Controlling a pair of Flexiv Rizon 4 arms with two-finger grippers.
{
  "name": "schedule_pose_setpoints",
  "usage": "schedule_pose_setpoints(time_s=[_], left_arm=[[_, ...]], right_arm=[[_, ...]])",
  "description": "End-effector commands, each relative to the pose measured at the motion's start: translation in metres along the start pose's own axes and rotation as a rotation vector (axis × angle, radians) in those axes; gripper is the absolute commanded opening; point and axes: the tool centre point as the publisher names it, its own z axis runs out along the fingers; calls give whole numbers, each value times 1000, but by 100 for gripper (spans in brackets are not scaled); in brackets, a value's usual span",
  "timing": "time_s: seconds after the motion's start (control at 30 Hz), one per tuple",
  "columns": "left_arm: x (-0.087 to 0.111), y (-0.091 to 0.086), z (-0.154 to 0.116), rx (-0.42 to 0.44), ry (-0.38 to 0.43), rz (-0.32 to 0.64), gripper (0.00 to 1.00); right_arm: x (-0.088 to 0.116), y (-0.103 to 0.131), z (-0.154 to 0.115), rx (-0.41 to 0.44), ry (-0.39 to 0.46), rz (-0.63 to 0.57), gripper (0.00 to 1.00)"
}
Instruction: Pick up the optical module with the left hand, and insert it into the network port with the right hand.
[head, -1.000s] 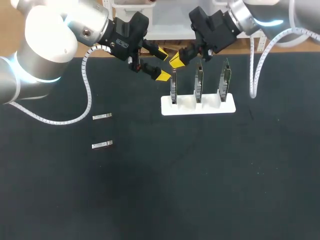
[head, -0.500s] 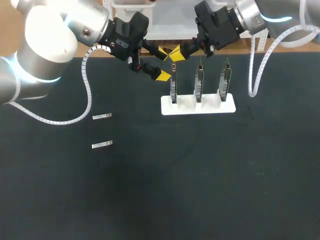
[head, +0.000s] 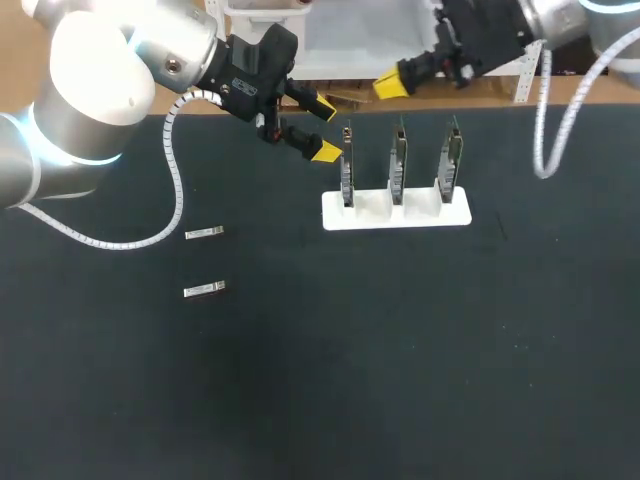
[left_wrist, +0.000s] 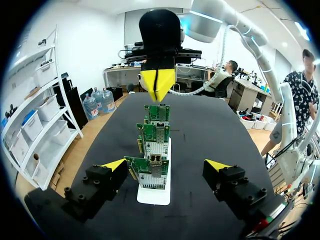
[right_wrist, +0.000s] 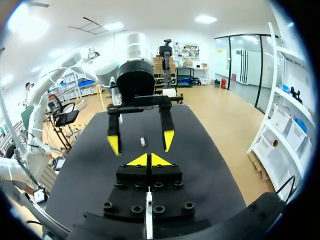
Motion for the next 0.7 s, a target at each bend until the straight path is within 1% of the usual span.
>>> schedule_pose_setpoints(time_s=[0.03,0.2,0.33,0.4,0.63,0.7], left_arm=[[0,0,0,1,1,0,100],[0,0,0,1,1,0,100],[0,0,0,1,1,0,100],[0,0,0,1,1,0,100],[0,0,0,1,1,0,100],[0,0,0,1,1,0,100]], right_arm=[[13,9,-23,1,7,7,0],[26,13,-37,-23,26,24,0],[32,15,-43,-42,33,33,0],[35,16,-44,-55,32,39,0],[50,25,-39,-99,77,40,0],[52,26,-38,-105,82,38,0]])
